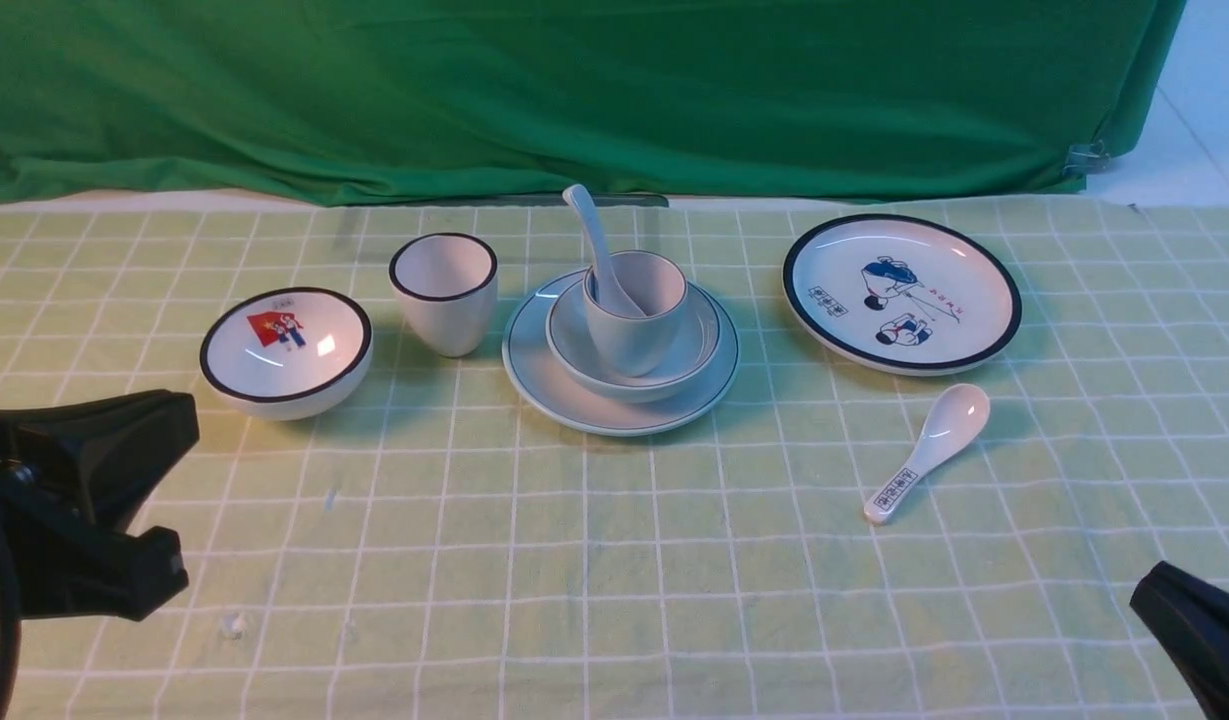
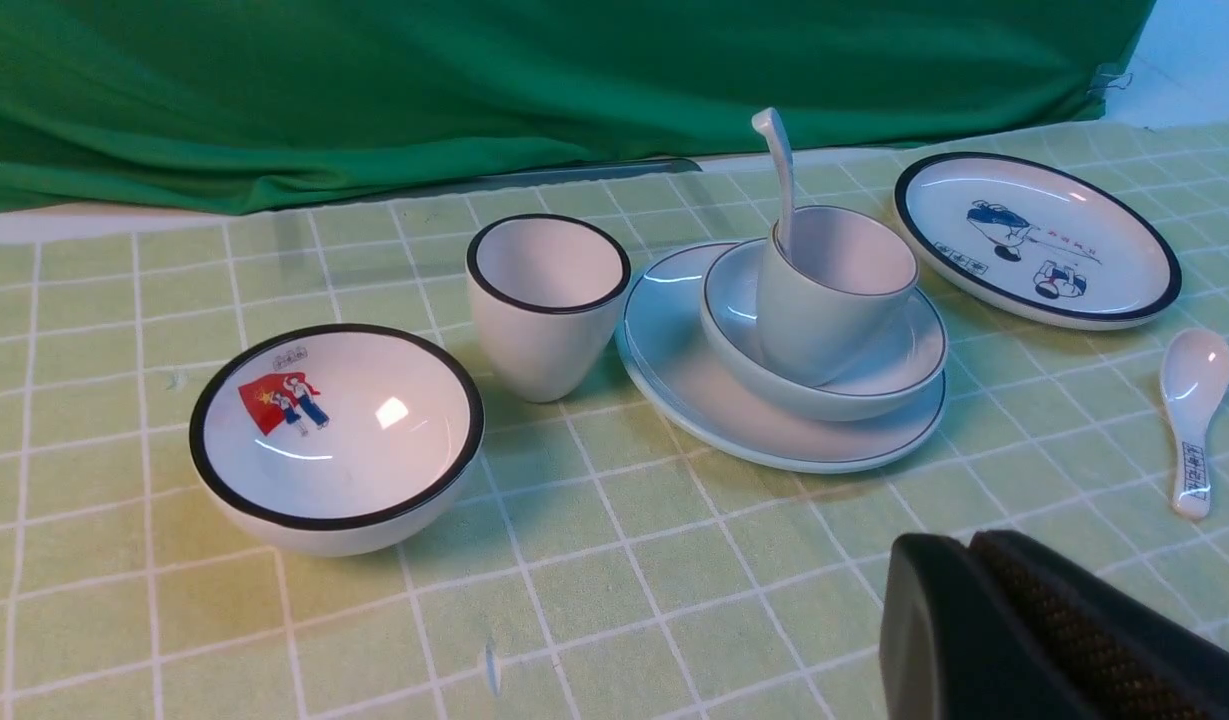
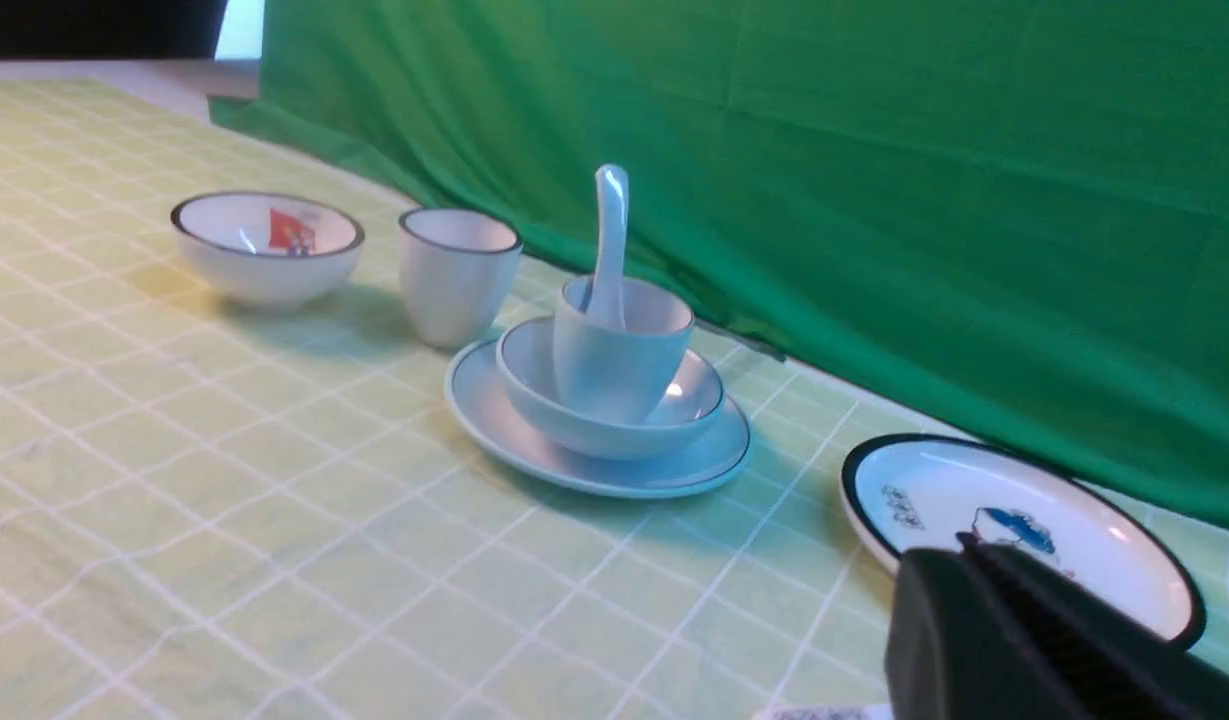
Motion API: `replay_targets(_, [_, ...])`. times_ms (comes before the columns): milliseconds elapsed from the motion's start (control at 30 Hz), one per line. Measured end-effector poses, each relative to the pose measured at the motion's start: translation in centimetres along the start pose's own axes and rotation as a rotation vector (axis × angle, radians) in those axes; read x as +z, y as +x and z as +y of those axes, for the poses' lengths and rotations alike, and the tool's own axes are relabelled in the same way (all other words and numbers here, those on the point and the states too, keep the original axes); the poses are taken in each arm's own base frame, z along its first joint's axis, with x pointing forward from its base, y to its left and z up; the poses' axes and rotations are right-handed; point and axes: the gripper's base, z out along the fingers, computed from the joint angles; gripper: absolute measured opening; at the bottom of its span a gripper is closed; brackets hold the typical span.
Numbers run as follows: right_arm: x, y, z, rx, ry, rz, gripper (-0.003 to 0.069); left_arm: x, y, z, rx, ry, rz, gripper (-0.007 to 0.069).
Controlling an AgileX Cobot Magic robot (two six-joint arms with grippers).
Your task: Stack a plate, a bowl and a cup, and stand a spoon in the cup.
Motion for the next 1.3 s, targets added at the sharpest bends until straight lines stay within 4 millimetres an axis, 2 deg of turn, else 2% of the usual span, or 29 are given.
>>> replay_targets(100, [-0.4, 0.7, 0.0, 0.012, 0.014, -0.029, 0.0022, 0.0, 0.0, 0.0, 0.0, 0.0, 0.0, 0.0017])
replay_targets(200, [-1.1, 0.4, -0.4, 0.038, 0.071, -0.106, 0.0023, 0.0, 0.0, 0.0, 0.0, 0.0, 0.0, 0.0017])
replay_targets(367, [-2.6, 0.1, -1.4, 0.055, 0.238, -0.187, 0.0025, 0.0, 0.0, 0.0, 0.0, 0.0, 0.0, 0.0017])
replay_targets(533, [-3.7, 0.6, -2.2, 0.071, 0.426, -0.167, 0.0025, 0.0, 0.0, 0.0, 0.0, 0.0, 0.0, 0.0017])
replay_targets(667, [-3.9, 1.4, -2.5, 0.105, 0.506, -0.093, 0.0025, 0.0, 0.0, 0.0, 0.0, 0.0, -0.001, 0.0017])
replay_targets(867, [-4.0, 2.6, -2.6, 0.178, 0.54, 0.035, 0.0025, 0.0, 0.0, 0.0, 0.0, 0.0, -0.001, 0.0017])
replay_targets(1300, [-3.9, 2.7, -2.4, 0.245, 0.518, 0.031, 0.0025, 0.0, 0.0, 0.0, 0.0, 0.0, -0.001, 0.0017])
